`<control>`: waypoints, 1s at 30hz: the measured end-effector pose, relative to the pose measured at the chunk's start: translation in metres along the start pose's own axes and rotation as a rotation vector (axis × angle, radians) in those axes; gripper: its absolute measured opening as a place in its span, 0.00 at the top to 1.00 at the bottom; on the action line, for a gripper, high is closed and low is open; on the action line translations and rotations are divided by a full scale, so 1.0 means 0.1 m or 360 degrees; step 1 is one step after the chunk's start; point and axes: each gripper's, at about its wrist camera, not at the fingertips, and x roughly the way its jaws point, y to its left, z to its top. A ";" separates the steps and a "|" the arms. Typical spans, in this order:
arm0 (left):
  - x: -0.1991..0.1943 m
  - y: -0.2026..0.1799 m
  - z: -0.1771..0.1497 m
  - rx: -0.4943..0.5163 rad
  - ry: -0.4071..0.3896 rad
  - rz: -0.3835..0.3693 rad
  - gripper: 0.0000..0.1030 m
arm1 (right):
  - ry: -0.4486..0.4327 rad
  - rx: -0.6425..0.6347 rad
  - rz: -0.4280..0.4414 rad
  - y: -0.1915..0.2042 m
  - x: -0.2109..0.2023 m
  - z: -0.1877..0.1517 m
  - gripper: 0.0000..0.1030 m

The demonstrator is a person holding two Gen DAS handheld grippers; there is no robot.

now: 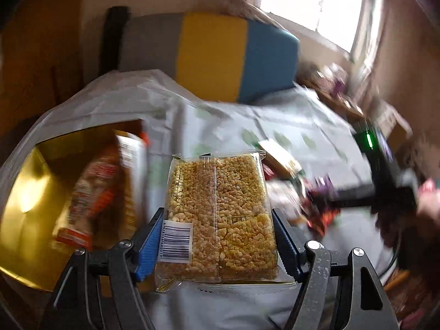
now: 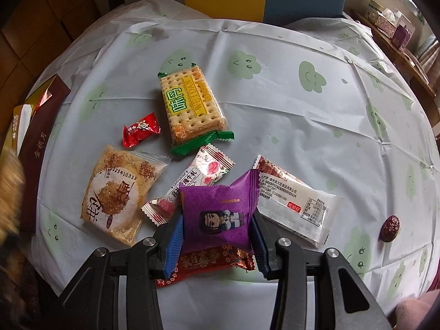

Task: Organize snacks
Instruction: 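Lower the puffed-rice pack into the gold tray and open the left tool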

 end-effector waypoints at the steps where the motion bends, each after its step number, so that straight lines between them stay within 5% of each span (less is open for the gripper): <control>1: -0.04 0.13 0.07 -0.0062 -0.0016 0.0016 0.28 | -0.0003 -0.0012 -0.0008 0.01 -0.01 0.00 0.56; 6: -0.13 0.71 0.31 -0.0232 -0.0080 0.0205 0.28 | -0.0006 -0.0026 -0.0017 0.03 0.00 -0.01 0.56; 18: 0.70 1.87 0.64 -0.0371 0.0211 0.0592 0.27 | -0.0007 -0.0034 -0.0022 0.03 0.02 -0.01 0.56; 23: 0.74 1.95 0.61 -0.0381 0.0165 0.0678 0.27 | -0.0005 -0.0031 -0.0020 0.03 0.02 0.00 0.56; 30: 0.39 1.55 0.44 -0.0289 0.0066 0.0646 0.28 | -0.0007 -0.0038 -0.0024 0.03 0.02 0.00 0.56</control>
